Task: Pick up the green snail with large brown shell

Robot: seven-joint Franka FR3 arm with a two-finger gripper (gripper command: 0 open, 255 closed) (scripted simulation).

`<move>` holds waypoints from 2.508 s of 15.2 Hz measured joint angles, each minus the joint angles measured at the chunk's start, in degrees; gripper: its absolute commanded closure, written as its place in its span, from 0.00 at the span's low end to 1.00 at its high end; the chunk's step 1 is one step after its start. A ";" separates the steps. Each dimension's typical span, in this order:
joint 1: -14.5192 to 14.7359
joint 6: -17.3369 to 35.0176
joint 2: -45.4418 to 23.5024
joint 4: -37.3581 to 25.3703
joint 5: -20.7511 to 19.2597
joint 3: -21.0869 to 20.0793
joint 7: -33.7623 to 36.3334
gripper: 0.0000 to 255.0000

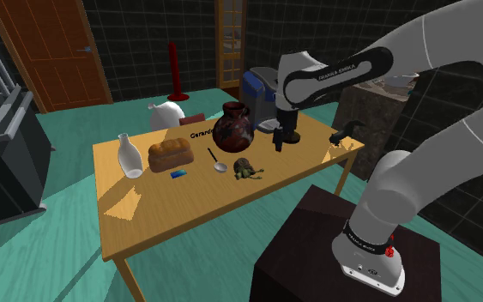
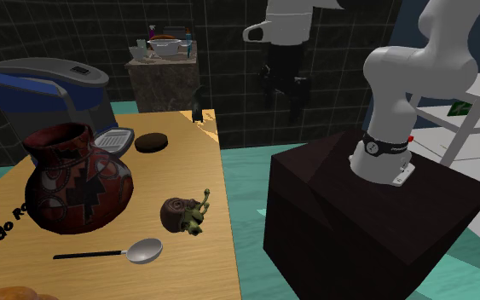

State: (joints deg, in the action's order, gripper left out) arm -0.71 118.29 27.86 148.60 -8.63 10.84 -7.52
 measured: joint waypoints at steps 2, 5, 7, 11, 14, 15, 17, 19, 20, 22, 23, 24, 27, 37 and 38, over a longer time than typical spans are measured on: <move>-0.08 4.75 -4.22 0.01 -0.02 1.60 -1.87 0.00; 0.10 11.50 -10.55 -0.30 0.74 3.67 -4.74 0.00; 0.27 15.58 -15.17 -1.28 1.88 5.09 -7.18 0.00; 0.94 23.23 -25.71 -4.73 6.59 6.87 -12.85 0.00; 0.49 28.12 -32.63 -6.96 11.22 7.14 -18.10 0.00; 0.26 29.33 -35.21 -8.37 13.04 6.80 -19.76 0.00; -1.14 31.93 -40.57 -11.15 17.00 5.83 -23.95 0.00; -2.92 33.27 -45.31 -14.58 20.20 4.44 -27.48 0.00; -3.76 34.09 -47.30 -15.81 21.53 3.67 -28.94 0.00; -5.86 35.10 -51.86 -19.48 23.86 2.05 -31.83 0.00; -6.53 35.64 -53.92 -21.14 24.76 1.24 -32.68 0.00; -7.64 36.46 -56.08 -22.61 25.74 0.32 -34.02 0.00; -10.10 37.23 -62.48 -28.54 27.45 -1.78 -36.40 0.00; -12.04 40.81 -69.30 -32.00 29.15 -4.09 -38.16 1.00; -12.06 40.85 -69.34 -32.03 29.16 -4.10 -38.17 1.00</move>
State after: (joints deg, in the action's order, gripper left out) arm -12.77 159.14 -41.48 116.57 20.53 6.75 -45.68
